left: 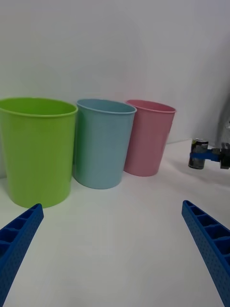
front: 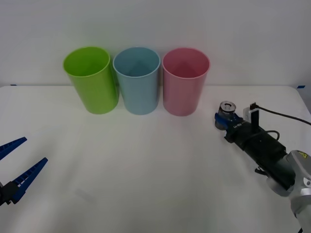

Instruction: Grasp the object on the table and drop it into the matching bin: aluminum can to the light blue bin, PET bottle to the pink bin.

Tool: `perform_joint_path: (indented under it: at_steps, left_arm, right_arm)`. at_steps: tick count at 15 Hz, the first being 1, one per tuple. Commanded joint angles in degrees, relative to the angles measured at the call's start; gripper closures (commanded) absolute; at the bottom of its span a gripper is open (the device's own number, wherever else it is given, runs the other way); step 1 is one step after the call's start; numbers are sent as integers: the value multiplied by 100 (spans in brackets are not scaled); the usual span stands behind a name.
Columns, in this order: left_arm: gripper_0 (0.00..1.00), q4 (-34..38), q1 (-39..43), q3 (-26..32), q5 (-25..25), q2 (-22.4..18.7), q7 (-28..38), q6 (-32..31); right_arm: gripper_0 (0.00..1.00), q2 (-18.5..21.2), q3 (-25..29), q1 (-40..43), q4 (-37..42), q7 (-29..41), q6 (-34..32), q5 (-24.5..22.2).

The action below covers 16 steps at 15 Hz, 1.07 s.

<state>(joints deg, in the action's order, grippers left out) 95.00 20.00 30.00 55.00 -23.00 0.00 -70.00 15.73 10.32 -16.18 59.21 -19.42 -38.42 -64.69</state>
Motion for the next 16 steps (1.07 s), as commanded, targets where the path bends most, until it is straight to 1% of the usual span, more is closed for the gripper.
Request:
perform_joint_path:
  at_steps: [1,3,5,9,12,16]
  left_arm:
    - [0,0,0,0,0,0,0,0]
    - [0,0,0,0,0,0,0,0]
    - [0,0,0,0,0,0,0,0]
    - [0,0,0,0,0,0,0,0]
    - [0,0,0,0,0,0,0,0]
    - [0,0,0,0,0,0,0,0]
  right_arm:
    - [100,36,-47,343,530,79,-25,35]
    - [100,141,-153,677,1005,185,-25,123]
    - [100,256,-249,1002,1532,545,-69,167]
    - [100,379,-241,1530,2596,1204,-403,185]
    - [100,387,-162,1688,3149,1556,-693,185]
    - [100,449,-135,1767,3773,1802,-737,185]
